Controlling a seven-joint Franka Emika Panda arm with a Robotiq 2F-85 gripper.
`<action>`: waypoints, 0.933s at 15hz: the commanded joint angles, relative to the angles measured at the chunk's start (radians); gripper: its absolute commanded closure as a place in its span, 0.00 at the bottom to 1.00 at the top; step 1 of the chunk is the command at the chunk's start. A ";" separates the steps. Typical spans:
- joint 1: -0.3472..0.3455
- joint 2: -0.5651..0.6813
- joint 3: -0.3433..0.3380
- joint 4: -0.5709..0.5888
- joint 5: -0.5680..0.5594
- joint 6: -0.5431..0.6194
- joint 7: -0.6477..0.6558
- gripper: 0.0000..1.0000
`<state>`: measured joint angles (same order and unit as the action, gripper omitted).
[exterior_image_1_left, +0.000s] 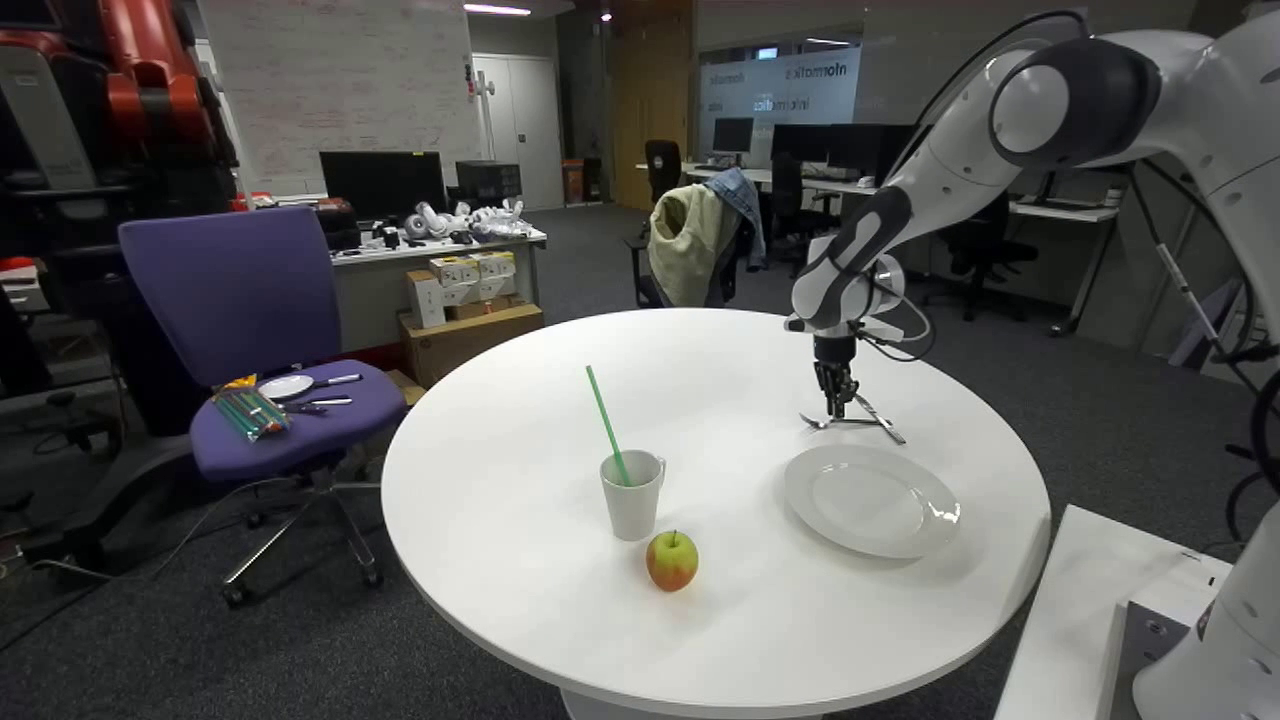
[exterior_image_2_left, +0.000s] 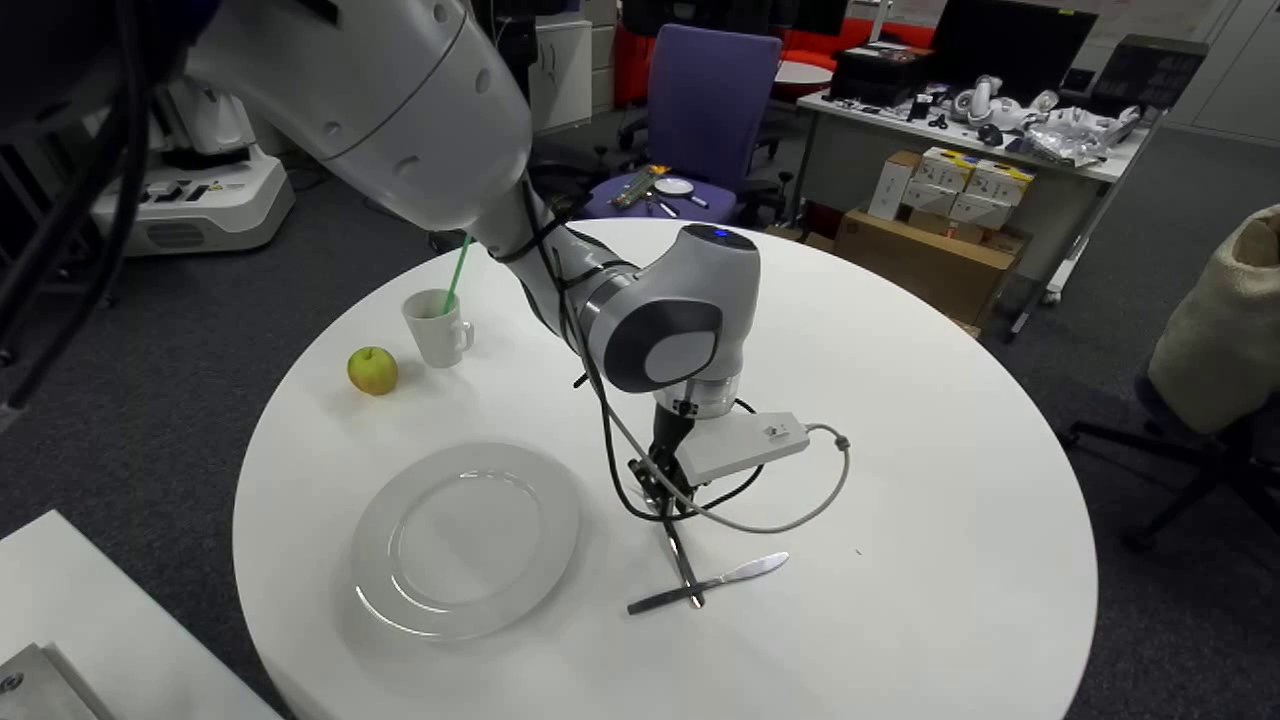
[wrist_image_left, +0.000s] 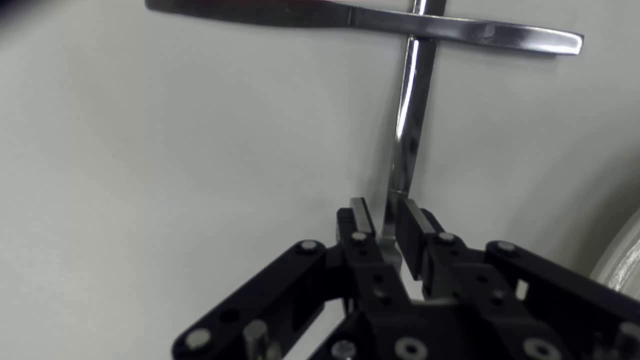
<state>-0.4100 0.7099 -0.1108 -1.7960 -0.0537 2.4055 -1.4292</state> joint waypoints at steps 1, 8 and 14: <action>-0.016 -0.039 0.008 -0.026 0.025 0.019 0.039 0.45; -0.042 -0.066 0.022 -0.079 0.127 0.091 0.175 0.00; -0.034 -0.072 0.014 -0.107 0.120 0.150 0.218 0.00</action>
<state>-0.4368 0.6907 -0.1062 -1.8366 0.0721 2.4902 -1.2374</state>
